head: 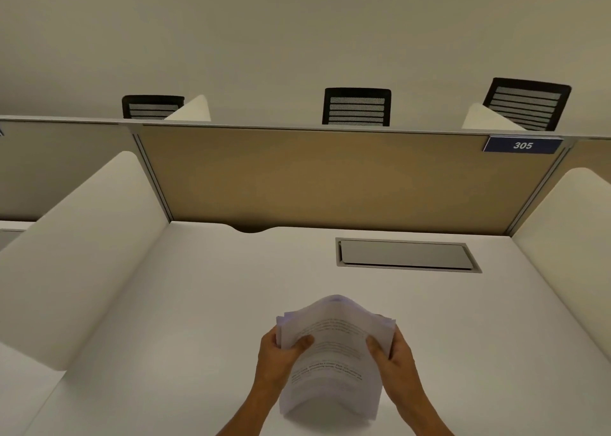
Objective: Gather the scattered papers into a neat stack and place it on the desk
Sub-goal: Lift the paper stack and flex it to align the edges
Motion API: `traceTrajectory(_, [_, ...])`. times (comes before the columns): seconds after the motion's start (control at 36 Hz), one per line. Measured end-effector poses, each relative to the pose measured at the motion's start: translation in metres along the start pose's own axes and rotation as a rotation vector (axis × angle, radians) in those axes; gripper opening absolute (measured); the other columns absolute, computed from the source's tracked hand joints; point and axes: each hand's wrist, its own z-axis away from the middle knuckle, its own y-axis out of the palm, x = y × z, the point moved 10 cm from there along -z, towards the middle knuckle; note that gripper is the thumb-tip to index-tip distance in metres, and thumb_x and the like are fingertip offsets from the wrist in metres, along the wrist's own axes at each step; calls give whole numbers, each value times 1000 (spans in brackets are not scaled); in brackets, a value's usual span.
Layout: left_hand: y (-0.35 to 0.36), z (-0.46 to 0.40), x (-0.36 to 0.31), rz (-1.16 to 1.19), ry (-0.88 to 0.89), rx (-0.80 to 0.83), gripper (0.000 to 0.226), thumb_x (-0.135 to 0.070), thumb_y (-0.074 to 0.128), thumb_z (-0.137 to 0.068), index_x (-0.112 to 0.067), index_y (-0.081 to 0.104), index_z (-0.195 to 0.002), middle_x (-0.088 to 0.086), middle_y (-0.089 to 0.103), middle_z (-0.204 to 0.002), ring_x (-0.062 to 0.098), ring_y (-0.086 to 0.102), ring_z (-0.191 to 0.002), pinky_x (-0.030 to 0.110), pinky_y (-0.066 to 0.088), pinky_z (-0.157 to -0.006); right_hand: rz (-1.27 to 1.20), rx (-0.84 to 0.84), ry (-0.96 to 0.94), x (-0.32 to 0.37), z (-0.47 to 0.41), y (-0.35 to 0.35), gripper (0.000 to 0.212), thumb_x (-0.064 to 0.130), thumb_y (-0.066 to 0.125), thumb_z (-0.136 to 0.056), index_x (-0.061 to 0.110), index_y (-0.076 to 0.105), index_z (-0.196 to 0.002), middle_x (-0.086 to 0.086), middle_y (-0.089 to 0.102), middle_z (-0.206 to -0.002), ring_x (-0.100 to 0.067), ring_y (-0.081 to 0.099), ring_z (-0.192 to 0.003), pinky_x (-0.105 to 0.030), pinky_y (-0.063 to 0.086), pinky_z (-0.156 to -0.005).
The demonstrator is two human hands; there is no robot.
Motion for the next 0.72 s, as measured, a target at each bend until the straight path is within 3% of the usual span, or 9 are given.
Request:
traceTrajectory(0.08, [-11,-4,0,1,7,-48,41,-60,82,-54,-40,75,-89,-5,79,-85,13,75,-75,33,63,-61,-59,-59,1,0,-2,-14,35,23,65,-94,43,56,-121,17,68,-107,-6,68,-95,-30,60,-75])
traceTrajectory(0.17, [-9,-4,5,2,-18,6,43,-54,84,-55,-34,76,-93,-2,79,-88,18,75,-80,41,64,-69,-82,-52,34,-4,-1,-17,39,21,72,-89,36,58,-122,14,69,-108,-8,70,-95,-28,61,-74])
traceTrajectory(0.25, [3,0,12,-19,-52,113,46,-42,89,-58,-23,76,-98,5,79,-94,24,75,-89,49,62,-80,-32,8,124,-17,1,-6,27,18,74,-88,26,65,-113,10,77,-100,-7,74,-87,-18,59,-65])
traceTrajectory(0.36, [5,2,13,-21,-59,134,51,-42,90,-58,-17,76,-101,8,79,-97,26,75,-92,51,61,-83,27,-29,144,-22,1,-11,10,19,66,-94,22,73,-101,10,79,-90,-5,73,-78,-13,55,-59])
traceTrajectory(0.5, [6,3,15,-26,-107,152,45,-39,87,-61,-23,76,-102,3,79,-98,22,75,-90,41,63,-76,78,8,179,-27,5,-7,10,18,67,-94,25,73,-98,10,79,-90,-7,74,-80,-18,57,-62])
traceTrajectory(0.61, [-8,-5,0,-19,-61,104,44,-50,82,-61,-23,77,-95,4,79,-93,19,75,-85,26,60,-67,176,20,152,-23,0,-10,14,17,63,-97,23,75,-94,9,79,-86,-6,74,-76,-17,56,-60])
traceTrajectory(0.72, [-10,-21,-38,-185,56,246,35,-47,79,-69,-18,77,-90,4,78,-86,17,73,-80,24,56,-67,289,20,115,-11,-9,-16,11,25,63,-96,24,74,-98,4,79,-87,-14,75,-80,-27,59,-66])
